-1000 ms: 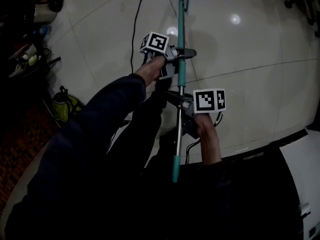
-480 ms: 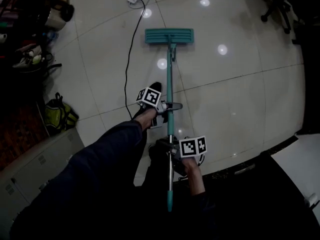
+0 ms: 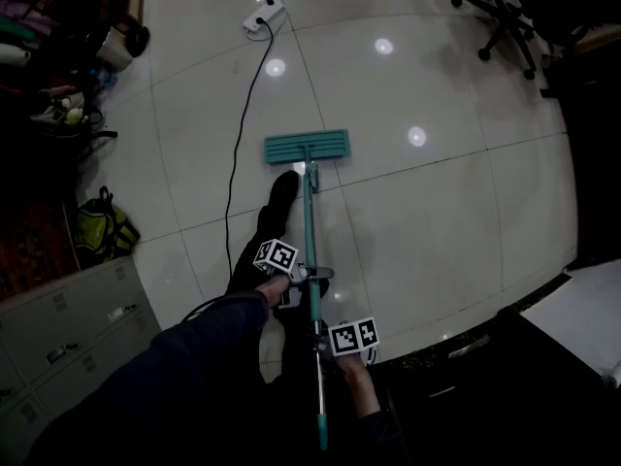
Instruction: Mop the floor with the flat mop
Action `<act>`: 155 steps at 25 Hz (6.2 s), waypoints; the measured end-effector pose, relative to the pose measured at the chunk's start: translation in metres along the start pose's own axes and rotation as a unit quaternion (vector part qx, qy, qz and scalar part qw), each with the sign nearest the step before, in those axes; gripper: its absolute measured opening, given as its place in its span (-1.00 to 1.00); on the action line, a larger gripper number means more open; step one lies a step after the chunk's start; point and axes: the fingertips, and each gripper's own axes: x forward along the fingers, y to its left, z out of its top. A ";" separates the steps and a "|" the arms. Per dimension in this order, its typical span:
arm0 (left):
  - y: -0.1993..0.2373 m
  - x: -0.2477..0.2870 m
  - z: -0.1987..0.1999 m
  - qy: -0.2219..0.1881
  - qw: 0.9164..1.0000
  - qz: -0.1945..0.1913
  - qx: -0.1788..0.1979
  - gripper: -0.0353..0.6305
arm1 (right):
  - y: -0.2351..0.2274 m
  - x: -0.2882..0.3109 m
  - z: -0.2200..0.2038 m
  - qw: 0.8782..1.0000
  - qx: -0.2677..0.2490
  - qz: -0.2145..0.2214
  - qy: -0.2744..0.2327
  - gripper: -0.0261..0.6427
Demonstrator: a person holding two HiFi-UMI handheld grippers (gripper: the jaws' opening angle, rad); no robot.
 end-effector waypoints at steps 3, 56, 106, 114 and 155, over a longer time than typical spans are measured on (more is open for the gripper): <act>0.014 0.009 -0.018 0.008 1.000 0.003 -0.006 -0.50 | -0.011 -0.001 -0.019 1.000 0.005 -0.006 0.007 -0.60; -0.159 -0.039 0.410 -0.043 0.998 -0.020 0.037 -0.52 | 0.063 -0.015 0.434 0.997 0.006 0.027 -0.078 -0.63; -0.050 -0.003 0.153 0.009 1.000 0.016 -0.018 -0.53 | 0.022 -0.005 0.172 0.997 0.042 0.028 -0.066 -0.60; -0.110 -0.018 0.293 0.023 1.000 0.009 0.007 -0.53 | 0.045 -0.011 0.321 0.996 0.033 0.019 -0.079 -0.61; -0.090 -0.016 0.052 -0.006 0.999 -0.020 0.038 -0.54 | 0.050 -0.024 0.065 0.999 -0.021 0.004 -0.043 -0.64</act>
